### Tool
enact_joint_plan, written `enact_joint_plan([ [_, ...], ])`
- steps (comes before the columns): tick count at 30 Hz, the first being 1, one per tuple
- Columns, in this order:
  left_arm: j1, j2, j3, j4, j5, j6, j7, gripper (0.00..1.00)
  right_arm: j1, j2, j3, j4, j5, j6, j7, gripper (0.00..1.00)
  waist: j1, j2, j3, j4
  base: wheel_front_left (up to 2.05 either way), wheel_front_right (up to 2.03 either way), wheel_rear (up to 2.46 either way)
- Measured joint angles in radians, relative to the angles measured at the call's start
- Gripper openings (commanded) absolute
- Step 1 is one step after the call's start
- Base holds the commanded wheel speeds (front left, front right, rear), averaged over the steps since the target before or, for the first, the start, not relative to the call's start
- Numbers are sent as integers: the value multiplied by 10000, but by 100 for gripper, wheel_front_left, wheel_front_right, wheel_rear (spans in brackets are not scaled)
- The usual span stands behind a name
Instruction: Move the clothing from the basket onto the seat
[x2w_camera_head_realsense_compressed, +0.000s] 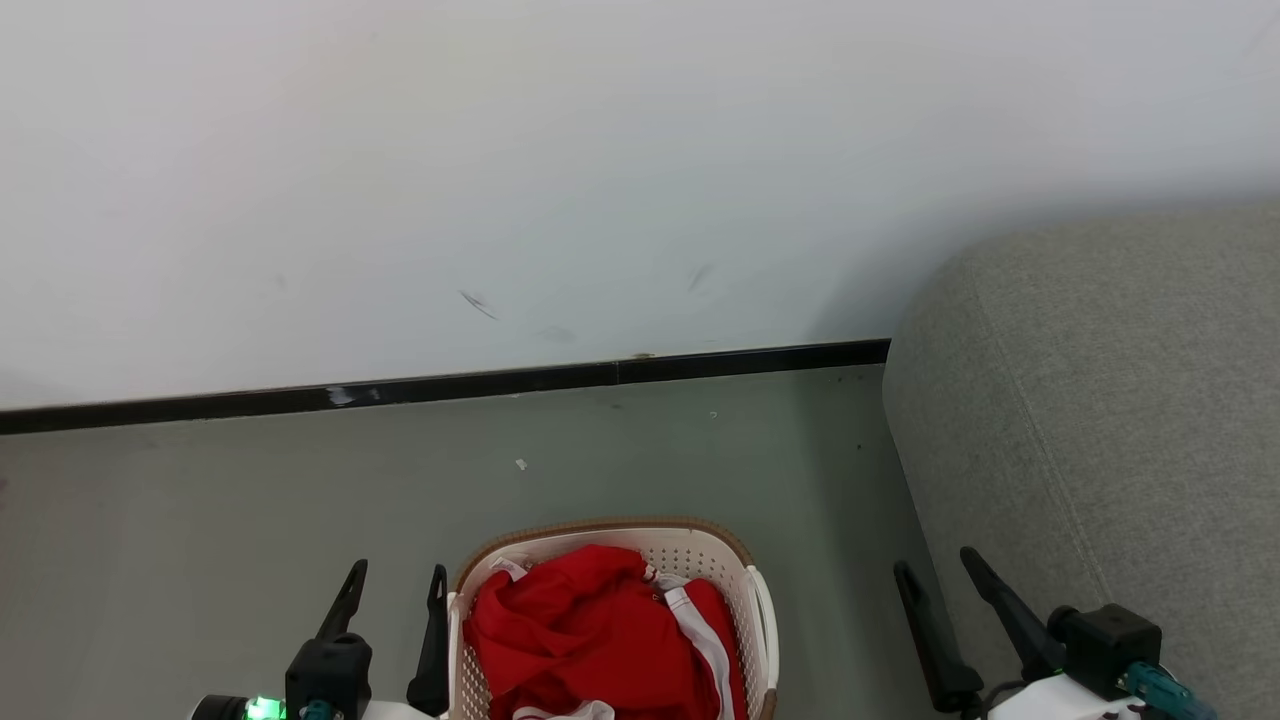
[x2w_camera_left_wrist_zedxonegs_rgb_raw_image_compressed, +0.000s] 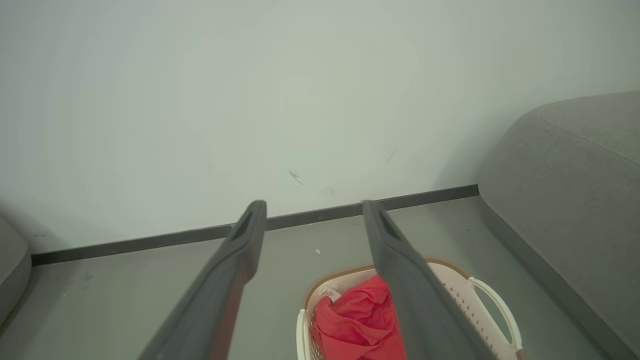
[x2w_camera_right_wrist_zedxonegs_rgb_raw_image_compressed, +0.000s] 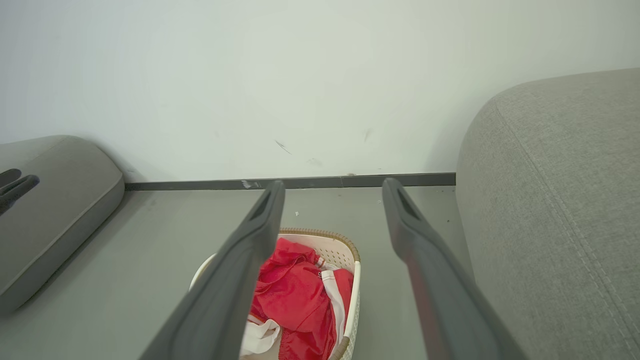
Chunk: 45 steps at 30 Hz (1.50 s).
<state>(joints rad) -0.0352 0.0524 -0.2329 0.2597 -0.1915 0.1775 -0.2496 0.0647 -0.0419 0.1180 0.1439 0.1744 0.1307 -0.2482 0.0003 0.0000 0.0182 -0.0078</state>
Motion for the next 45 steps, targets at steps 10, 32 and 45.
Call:
enact_joint_plan([
  [10, -456, 4, -169, 570, 2, -146, 0, 100, -17, 4, -247, -199, -19, 0, -12, 100, 0, 0, 374, -88, 0, 0, 0],
  [32, -1995, -4, -761, 2301, 454, -499, 307, 100, -332, 8, -708, -844, -107, 0, -17, 100, -1, 0, 1826, -455, 0, 0, 0],
  [45, -3316, 63, -1066, 3317, 809, -706, 466, 100, -1385, 6, -780, -1440, -98, 0, -25, 100, -1, 0, 3206, -839, 0, 0, 0],
])
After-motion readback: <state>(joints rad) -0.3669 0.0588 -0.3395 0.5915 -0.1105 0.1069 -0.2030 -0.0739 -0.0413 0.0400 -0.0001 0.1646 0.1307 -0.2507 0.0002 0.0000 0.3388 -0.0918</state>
